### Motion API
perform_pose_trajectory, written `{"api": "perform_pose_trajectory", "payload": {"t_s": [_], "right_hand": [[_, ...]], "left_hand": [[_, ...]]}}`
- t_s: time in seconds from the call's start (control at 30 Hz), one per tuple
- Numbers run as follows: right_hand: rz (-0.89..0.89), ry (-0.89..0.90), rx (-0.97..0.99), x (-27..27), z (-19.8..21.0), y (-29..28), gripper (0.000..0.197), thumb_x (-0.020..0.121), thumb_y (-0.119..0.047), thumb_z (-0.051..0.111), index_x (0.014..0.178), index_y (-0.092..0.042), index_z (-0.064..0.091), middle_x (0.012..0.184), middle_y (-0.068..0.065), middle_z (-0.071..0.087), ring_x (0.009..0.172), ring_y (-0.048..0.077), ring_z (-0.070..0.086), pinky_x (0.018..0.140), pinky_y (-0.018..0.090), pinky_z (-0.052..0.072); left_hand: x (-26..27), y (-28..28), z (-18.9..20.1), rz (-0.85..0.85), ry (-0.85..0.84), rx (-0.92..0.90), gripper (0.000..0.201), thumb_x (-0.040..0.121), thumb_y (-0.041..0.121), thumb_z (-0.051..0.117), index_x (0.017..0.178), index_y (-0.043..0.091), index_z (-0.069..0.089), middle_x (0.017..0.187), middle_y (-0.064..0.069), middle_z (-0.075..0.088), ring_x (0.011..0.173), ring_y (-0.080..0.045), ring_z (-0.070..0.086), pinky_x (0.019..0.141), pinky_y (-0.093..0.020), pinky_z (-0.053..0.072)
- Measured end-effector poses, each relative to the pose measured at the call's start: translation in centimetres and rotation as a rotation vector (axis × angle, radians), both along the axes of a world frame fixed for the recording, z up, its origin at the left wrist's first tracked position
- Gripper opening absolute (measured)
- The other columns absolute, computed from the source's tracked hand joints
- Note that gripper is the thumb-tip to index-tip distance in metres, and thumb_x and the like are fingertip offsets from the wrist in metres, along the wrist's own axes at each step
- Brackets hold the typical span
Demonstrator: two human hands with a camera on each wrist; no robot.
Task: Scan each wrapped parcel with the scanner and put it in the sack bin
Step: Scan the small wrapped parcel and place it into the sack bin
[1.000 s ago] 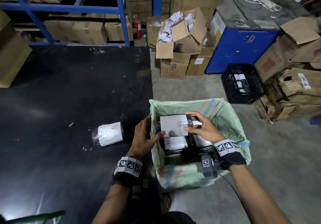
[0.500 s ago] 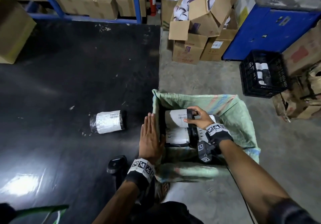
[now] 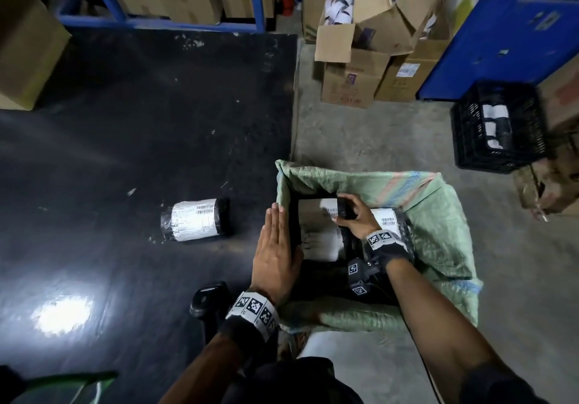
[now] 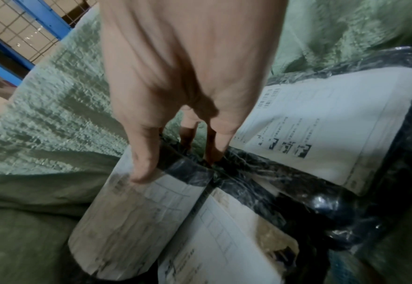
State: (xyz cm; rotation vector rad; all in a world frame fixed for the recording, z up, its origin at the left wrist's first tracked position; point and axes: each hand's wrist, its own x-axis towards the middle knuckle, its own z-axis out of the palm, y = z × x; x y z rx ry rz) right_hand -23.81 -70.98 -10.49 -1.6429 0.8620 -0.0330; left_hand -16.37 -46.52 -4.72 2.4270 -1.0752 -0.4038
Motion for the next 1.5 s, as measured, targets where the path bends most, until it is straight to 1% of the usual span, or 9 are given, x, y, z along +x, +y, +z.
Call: {"api": "perform_pose_trajectory", "payload": {"t_s": [0.27, 0.4, 0.7, 0.83, 0.93, 1.1, 1.3, 1.4, 1.5], "right_hand": [[0.041, 0.034, -0.034, -0.5, -0.6, 0.4, 0.069, 0.077, -0.001, 0.080, 0.138, -0.013, 0.050, 0.141, 0.004, 0.053, 0.127, 0.016, 0.050, 0.105, 0.012, 0.037], [0.110, 0.148, -0.048, -0.3, -0.1, -0.2, 0.075, 0.075, -0.009, 0.084, 0.136, -0.034, 0.048, 0.144, 0.002, 0.051, 0.133, 0.024, 0.048, 0.114, 0.042, 0.038], [0.166, 0.405, -0.132, -0.3, 6.3, 0.5, 0.050, 0.096, -0.029, 0.062, 0.142, -0.020, 0.045, 0.146, 0.006, 0.050, 0.138, 0.026, 0.045, 0.114, 0.034, 0.036], [0.209, 0.436, -0.326, -1.1, 12.1, 2.6, 0.047, 0.104, -0.034, 0.046, 0.145, -0.013, 0.045, 0.150, 0.006, 0.048, 0.137, 0.026, 0.046, 0.111, 0.030, 0.034], [0.200, 0.395, -0.443, -1.6, 15.4, 4.5, 0.045, 0.105, -0.031, 0.041, 0.144, -0.010, 0.047, 0.149, 0.011, 0.050, 0.136, 0.028, 0.048, 0.111, 0.031, 0.034], [0.221, 0.281, -0.565, -1.8, 19.2, 9.4, 0.039, 0.107, -0.028, 0.035, 0.117, -0.003, 0.063, 0.119, 0.015, 0.068, 0.113, 0.031, 0.060, 0.092, 0.032, 0.043], [0.294, 0.175, -0.648, -0.1, 20.5, 16.5, 0.035, 0.106, -0.024, 0.034, 0.099, -0.021, 0.069, 0.105, 0.007, 0.071, 0.107, 0.033, 0.063, 0.090, 0.039, 0.047], [0.332, 0.175, -0.671, 1.2, 20.9, 20.2, 0.040, 0.107, -0.029, 0.034, 0.121, -0.011, 0.067, 0.124, 0.010, 0.069, 0.120, 0.029, 0.060, 0.098, 0.035, 0.042], [0.366, 0.157, -0.644, 2.4, 20.5, 23.4, 0.043, 0.107, -0.030, 0.034, 0.132, -0.009, 0.062, 0.134, 0.009, 0.064, 0.126, 0.027, 0.057, 0.105, 0.035, 0.043]], "left_hand": [[-0.4, 0.0, 0.2, 0.022, -0.024, -0.038, 0.082, 0.091, 0.026, 0.038, 0.163, -0.003, 0.010, 0.172, -0.021, 0.007, 0.161, -0.033, 0.004, 0.130, -0.039, 0.012], [-0.1, 0.0, 0.5, 0.024, -0.018, -0.011, 0.083, 0.090, 0.029, 0.038, 0.161, -0.006, 0.015, 0.170, -0.023, 0.013, 0.160, -0.036, 0.008, 0.130, -0.041, 0.016], [1.9, 0.2, 4.2, 0.003, 0.068, -0.007, 0.077, 0.095, 0.042, 0.025, 0.156, -0.005, 0.035, 0.164, -0.026, 0.032, 0.155, -0.041, 0.026, 0.128, -0.042, 0.020], [2.5, 0.9, 6.4, -0.007, 0.005, -0.088, 0.068, 0.094, 0.032, 0.025, 0.131, -0.012, 0.062, 0.136, -0.037, 0.060, 0.129, -0.054, 0.057, 0.110, -0.059, 0.046], [3.4, 2.2, 8.1, -0.033, -0.023, -0.098, 0.066, 0.096, 0.032, 0.020, 0.120, -0.008, 0.067, 0.119, -0.029, 0.069, 0.117, -0.048, 0.063, 0.106, -0.053, 0.051], [4.4, 5.5, 12.4, -0.064, -0.054, -0.168, 0.040, 0.088, 0.011, 0.039, 0.079, -0.005, 0.075, 0.075, -0.017, 0.075, 0.068, -0.033, 0.074, 0.067, -0.038, 0.064], [6.8, 11.6, 13.2, 0.082, -0.041, -0.119, 0.036, 0.091, 0.010, 0.044, 0.085, -0.007, 0.076, 0.083, -0.021, 0.077, 0.077, -0.036, 0.076, 0.068, -0.035, 0.063], [8.6, 14.6, 11.9, 0.232, -0.026, -0.093, 0.032, 0.106, 0.015, 0.046, 0.116, -0.005, 0.070, 0.115, -0.024, 0.071, 0.108, -0.041, 0.067, 0.092, -0.044, 0.053], [10.0, 17.6, 10.8, 0.250, -0.042, -0.088, 0.039, 0.108, 0.018, 0.037, 0.109, -0.006, 0.067, 0.111, -0.030, 0.068, 0.102, -0.046, 0.066, 0.084, -0.050, 0.054]]}}
